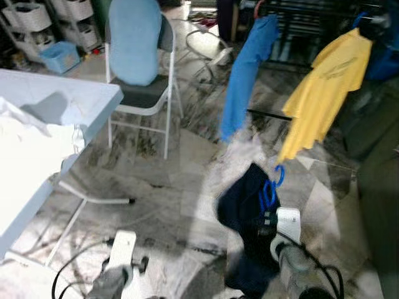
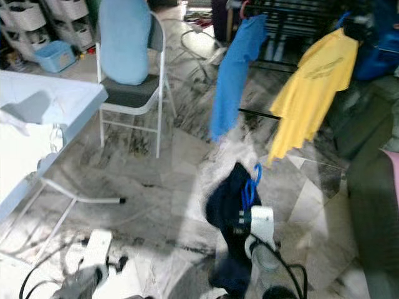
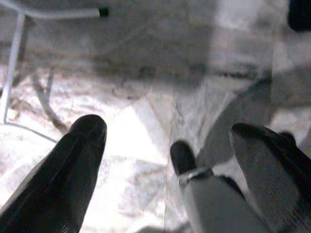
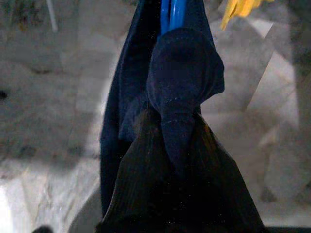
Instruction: Hang hanger
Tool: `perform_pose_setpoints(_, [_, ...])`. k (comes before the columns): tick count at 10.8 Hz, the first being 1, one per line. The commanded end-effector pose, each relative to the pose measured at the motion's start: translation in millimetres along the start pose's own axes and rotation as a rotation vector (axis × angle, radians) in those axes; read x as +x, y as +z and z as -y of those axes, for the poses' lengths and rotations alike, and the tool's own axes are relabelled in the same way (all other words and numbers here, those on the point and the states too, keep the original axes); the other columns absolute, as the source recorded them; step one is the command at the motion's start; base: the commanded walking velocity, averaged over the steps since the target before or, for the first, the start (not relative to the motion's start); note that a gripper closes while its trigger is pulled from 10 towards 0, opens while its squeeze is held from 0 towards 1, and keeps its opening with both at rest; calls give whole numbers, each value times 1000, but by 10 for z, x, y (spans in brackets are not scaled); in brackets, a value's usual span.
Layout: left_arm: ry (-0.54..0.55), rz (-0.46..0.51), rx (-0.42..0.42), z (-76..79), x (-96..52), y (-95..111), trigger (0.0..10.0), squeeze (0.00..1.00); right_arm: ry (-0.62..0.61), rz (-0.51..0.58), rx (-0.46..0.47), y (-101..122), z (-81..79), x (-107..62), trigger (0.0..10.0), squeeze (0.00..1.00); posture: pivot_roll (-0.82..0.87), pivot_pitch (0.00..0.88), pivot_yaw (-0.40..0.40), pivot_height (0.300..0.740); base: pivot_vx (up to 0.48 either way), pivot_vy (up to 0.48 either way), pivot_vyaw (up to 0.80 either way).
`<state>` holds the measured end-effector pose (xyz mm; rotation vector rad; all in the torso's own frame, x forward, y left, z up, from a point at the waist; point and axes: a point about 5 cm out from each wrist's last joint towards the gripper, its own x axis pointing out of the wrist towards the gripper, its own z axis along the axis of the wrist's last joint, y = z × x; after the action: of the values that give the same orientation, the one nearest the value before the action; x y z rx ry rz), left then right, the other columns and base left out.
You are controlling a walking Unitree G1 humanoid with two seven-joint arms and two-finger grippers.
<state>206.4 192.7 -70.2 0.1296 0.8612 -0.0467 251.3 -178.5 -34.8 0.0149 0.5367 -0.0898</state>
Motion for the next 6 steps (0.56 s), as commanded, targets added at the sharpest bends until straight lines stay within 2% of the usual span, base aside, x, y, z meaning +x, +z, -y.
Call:
perform_pose_setpoints(1, [-2,-27,18,-26,-14,-63,10000,0,-2,-16,1,-57,-11,-22,10000,0,-40,131,26,740,0,0,0])
perform_pose_setpoints(3, [-6,-55,32,-23,-43,-177,10000,0,8,-53,14,-187,-52,-76,10000,0,-47,188,34,740,0,0,0])
perform_pose_setpoints(4, [-1,-67,19,-23,-50,-210,10000,0,4,-83,60,-241,-70,-91,10000,0,-48,207,32,740,0,0,0])
perform_pose_setpoints(5, [4,-55,17,-20,-44,-186,10000,0,3,-93,88,-262,-73,-98,10000,0,-45,223,29,740,0,0,0])
perform_pose_setpoints(6, [13,-27,-17,-19,-27,-110,10000,0,15,-104,70,-285,-97,-106,10000,0,-40,235,26,740,0,0,0])
